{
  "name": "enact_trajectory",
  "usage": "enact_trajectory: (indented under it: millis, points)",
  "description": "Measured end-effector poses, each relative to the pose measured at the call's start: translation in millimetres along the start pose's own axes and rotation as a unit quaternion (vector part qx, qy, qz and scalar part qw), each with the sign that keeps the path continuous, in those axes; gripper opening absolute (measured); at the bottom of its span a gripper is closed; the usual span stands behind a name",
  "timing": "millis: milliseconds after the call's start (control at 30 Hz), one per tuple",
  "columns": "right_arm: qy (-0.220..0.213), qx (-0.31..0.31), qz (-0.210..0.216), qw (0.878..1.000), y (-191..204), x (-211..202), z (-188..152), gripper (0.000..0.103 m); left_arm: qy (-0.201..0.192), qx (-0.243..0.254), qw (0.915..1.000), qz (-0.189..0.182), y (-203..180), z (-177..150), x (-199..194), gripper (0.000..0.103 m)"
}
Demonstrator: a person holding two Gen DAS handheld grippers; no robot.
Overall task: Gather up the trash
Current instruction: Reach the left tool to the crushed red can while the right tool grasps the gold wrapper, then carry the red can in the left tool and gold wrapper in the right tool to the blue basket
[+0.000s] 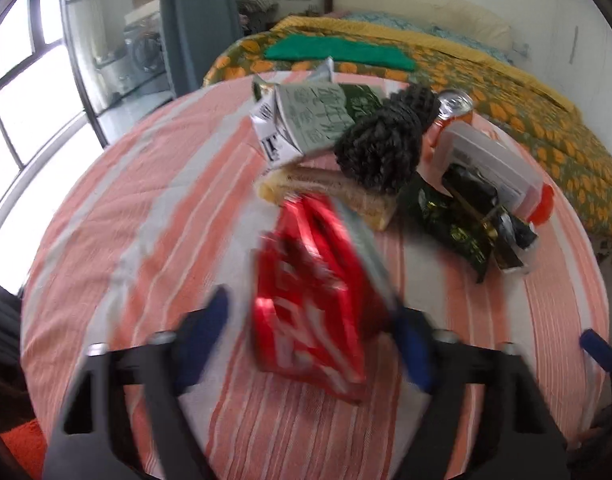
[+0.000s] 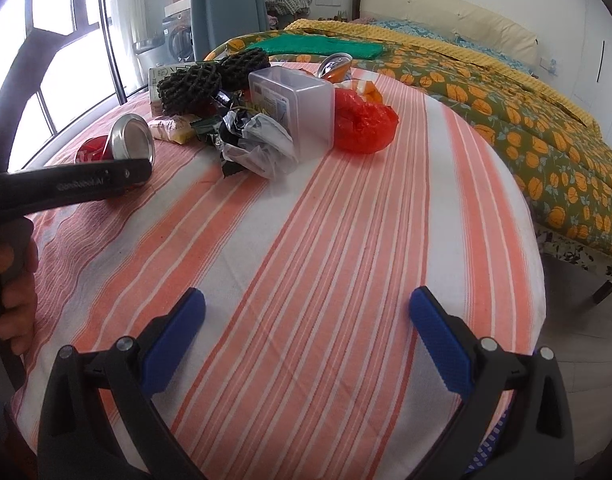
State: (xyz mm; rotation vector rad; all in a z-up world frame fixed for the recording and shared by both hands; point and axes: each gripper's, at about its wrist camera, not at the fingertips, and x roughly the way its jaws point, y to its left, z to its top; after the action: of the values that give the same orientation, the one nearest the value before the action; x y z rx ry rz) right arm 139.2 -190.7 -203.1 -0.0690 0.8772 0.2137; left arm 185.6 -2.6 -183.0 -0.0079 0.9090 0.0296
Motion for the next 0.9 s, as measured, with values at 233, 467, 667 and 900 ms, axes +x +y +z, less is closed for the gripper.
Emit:
enact_trajectory:
  millis: [233,467,667,900]
  points:
    - [-0.043,0.013,0.056,0.997,-6,-13,14,0.098,-0.013,0.021,0.9965,-0.08,21,-17,-33,0.054]
    - [0.019,0.05,0.155,0.986,-14,31,82,0.072,0.006,0.064,0.9866,-0.15,10,-44,-38,0.055]
    - [0.045,0.051,0.176,0.982,-4,38,90,0.04,0.009,0.07,0.9859,-0.152,10,-47,-38,0.056]
    - [0.077,-0.006,0.095,0.992,6,-18,39,0.04,0.027,0.045,0.9883,-0.143,33,-57,-42,0.068]
